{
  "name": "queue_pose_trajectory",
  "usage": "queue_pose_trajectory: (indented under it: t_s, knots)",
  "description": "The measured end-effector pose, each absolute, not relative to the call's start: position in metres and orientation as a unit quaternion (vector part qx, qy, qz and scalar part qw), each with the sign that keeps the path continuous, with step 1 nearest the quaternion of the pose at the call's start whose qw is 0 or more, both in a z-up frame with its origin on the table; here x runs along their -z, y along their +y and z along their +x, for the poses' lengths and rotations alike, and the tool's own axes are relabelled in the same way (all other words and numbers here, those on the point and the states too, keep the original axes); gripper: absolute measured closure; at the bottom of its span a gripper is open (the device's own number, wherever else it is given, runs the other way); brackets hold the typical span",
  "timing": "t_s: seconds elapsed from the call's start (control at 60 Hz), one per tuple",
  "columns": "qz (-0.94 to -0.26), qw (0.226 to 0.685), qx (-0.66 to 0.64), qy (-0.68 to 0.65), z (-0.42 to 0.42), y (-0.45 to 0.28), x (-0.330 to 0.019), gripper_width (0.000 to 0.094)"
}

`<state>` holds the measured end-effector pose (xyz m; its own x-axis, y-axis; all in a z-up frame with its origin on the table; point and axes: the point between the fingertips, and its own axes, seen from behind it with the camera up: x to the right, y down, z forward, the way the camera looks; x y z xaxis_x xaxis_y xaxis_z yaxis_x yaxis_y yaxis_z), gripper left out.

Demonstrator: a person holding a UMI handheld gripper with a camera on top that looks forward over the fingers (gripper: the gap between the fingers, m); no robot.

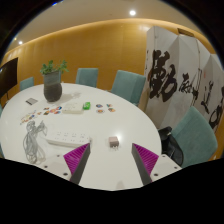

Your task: Unplug charger

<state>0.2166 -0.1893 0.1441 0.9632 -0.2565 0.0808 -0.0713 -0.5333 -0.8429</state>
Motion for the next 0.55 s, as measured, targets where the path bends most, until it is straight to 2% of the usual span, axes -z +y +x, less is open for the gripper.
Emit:
queue_pose_trajectory:
  t_s: [0.267,0.55]
  knots:
    - [-0.864,0.485,0.115,0.073,0.177,-0.295,-0.191,0.0064]
    - [-0.859,0.493,0.112,0.08,0.168,-0.331,-0.208,0.0063]
